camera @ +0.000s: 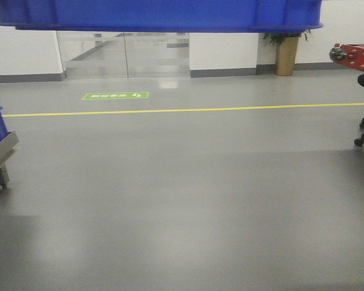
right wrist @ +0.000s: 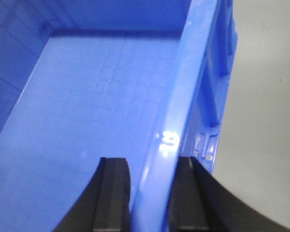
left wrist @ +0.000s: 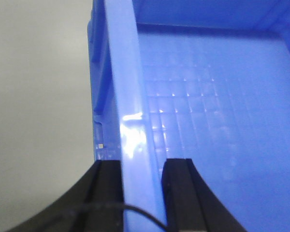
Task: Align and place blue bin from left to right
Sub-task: 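Carry the blue bin with both grippers while driving to another rack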
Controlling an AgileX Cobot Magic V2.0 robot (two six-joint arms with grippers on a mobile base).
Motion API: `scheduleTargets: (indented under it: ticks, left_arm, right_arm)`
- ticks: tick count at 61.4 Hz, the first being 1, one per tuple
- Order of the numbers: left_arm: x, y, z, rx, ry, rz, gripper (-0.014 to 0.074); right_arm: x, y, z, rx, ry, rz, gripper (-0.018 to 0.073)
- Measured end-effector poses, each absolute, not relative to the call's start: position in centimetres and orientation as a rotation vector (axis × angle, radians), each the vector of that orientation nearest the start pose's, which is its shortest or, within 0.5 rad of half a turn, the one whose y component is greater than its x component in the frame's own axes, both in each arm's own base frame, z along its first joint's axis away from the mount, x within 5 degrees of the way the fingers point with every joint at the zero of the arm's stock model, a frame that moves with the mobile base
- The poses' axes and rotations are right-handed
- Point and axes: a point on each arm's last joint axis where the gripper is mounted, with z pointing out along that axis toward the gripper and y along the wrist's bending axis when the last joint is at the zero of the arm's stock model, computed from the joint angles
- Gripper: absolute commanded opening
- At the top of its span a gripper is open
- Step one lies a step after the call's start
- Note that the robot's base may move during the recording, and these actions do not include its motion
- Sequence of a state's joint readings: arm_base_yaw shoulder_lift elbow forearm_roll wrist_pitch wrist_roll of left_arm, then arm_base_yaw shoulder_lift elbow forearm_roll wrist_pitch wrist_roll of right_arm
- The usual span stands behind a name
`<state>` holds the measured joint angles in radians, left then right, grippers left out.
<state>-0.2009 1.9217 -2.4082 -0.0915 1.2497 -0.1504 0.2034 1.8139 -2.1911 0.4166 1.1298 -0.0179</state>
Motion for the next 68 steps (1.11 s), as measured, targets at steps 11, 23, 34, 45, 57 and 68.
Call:
scheduleTargets:
  ticks: [11, 23, 34, 45, 57, 68]
  left_arm:
    - [39.4, -8.8, 47.4, 0.070, 2.236, -0.305, 0.0001]
    - [39.8, -8.9, 47.9, 0.073, 2.174, -0.309, 0.0001]
    - [40.0, -8.9, 48.3, 0.071, 2.116, -0.315, 0.0001]
    - [40.3, -8.9, 48.8, 0.071, 2.056, -0.318, 0.0001]
    - [40.5, -9.0, 49.3, 0.069, 1.997, -0.323, 0.0001]
    - [40.6, -9.0, 49.4, 0.068, 1.980, -0.325, 0.0001]
  right_arm:
    - [37.4, 11.1, 47.0, -0.251, 2.204, 0.617, -0.0079]
    - [37.4, 11.0, 47.0, -0.247, 2.201, 0.610, -0.0079]
    - [37.4, 11.0, 47.0, -0.245, 2.196, 0.608, -0.0079]
    - [37.5, 11.0, 47.0, -0.245, 2.194, 0.608, -0.0079]
    - [37.5, 11.0, 47.0, -0.245, 2.194, 0.608, -0.0079]
    - [37.5, 11.0, 47.0, -0.245, 2.194, 0.608, -0.0079]
